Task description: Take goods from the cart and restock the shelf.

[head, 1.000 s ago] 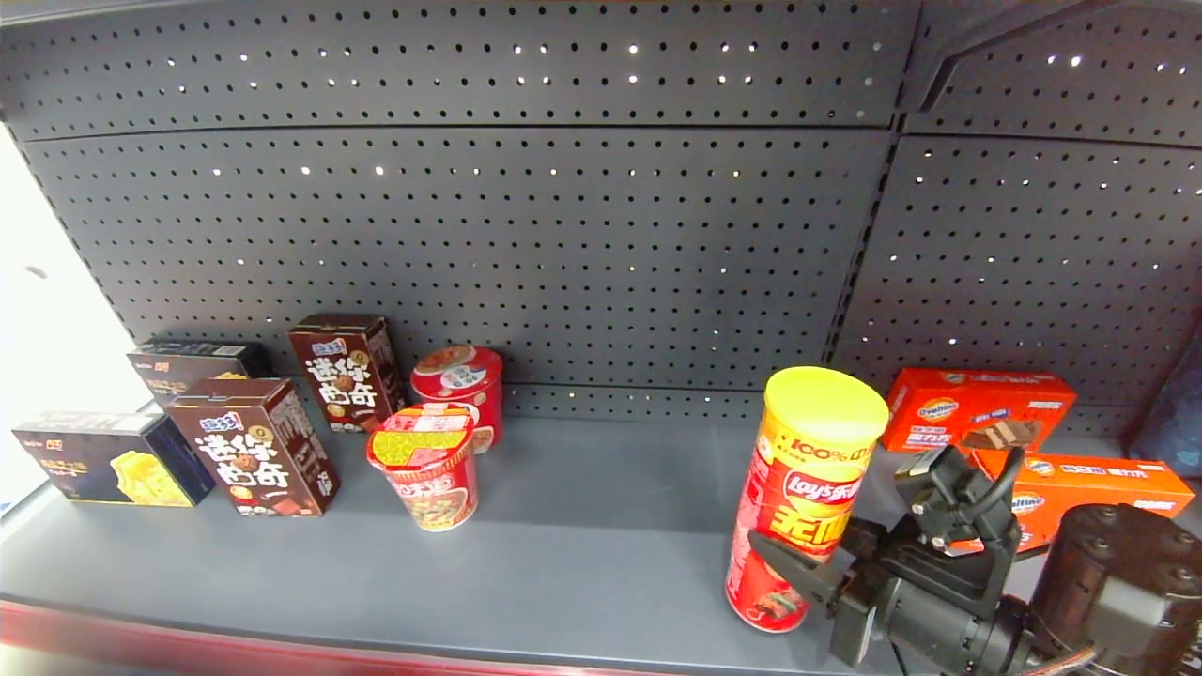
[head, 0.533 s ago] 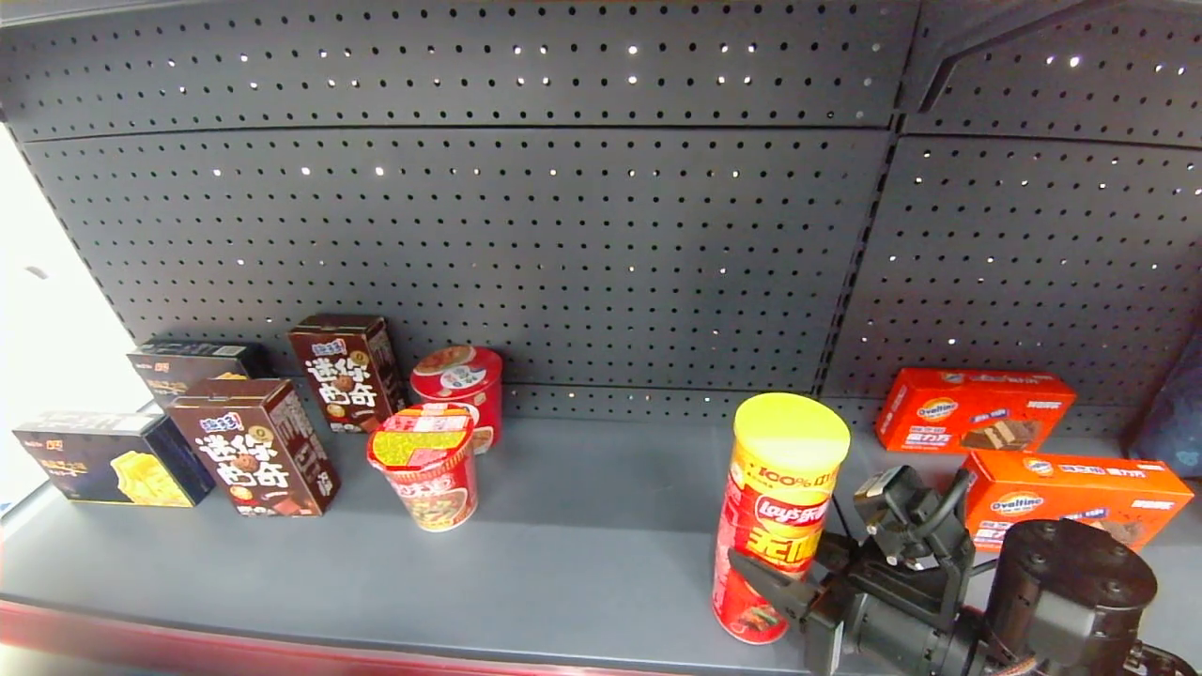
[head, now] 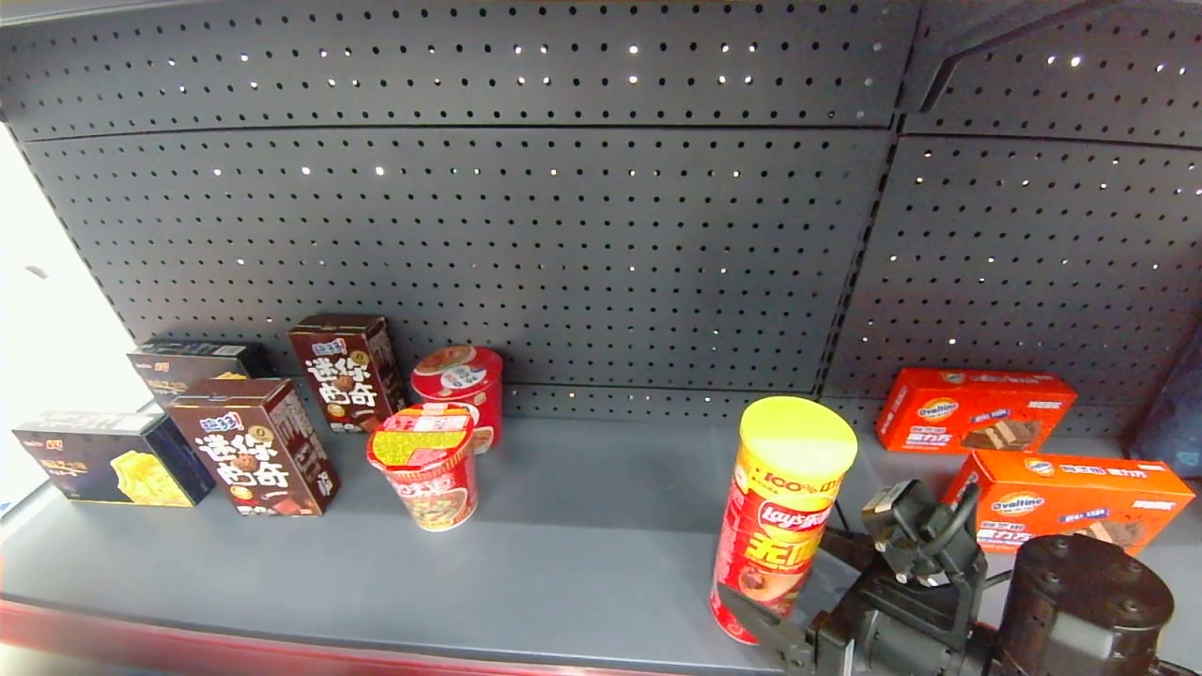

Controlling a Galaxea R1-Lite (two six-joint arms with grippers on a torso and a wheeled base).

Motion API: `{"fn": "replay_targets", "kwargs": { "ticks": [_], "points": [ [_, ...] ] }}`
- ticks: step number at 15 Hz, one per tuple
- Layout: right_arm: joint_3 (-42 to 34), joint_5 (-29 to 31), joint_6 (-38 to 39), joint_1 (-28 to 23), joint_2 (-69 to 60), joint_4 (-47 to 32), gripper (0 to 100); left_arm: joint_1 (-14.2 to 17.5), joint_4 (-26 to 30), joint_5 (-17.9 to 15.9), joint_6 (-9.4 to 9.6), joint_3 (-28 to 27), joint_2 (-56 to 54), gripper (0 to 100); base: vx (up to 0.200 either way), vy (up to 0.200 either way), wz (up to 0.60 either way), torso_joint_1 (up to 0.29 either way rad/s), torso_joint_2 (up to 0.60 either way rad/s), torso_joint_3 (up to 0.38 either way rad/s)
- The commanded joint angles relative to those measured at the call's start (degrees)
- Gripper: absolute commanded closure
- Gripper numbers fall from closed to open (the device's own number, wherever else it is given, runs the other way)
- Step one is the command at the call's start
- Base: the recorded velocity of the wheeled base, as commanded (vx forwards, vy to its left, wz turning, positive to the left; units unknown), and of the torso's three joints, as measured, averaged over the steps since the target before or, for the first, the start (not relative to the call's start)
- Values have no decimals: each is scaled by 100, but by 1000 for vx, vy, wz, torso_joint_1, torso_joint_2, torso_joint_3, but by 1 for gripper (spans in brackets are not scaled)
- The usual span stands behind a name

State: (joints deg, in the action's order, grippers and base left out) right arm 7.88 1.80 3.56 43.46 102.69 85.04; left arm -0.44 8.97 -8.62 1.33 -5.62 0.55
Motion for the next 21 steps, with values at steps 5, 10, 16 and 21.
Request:
{"fn": "replay_targets", "kwargs": {
  "ticks": [5, 10, 16, 21],
  "points": [
    [-788, 31, 4, -13, -1331, 56, 0, 0, -1, 9, -1, -1, -2, 100, 0, 0, 0, 0, 0, 0],
    [-788, -268, -338, -145, -1753, 311, 0, 0, -1, 18, -1, -1, -2, 100, 0, 0, 0, 0, 0, 0],
    [-612, -365, -593, -303, -2570, -313, 0, 0, -1, 18, -1, -1, -2, 100, 0, 0, 0, 0, 0, 0],
    [689, -330, -628, -285, -4609, -3995, 0, 0, -1, 18, -1, -1, -2, 100, 0, 0, 0, 0, 0, 0]
  ]
}}
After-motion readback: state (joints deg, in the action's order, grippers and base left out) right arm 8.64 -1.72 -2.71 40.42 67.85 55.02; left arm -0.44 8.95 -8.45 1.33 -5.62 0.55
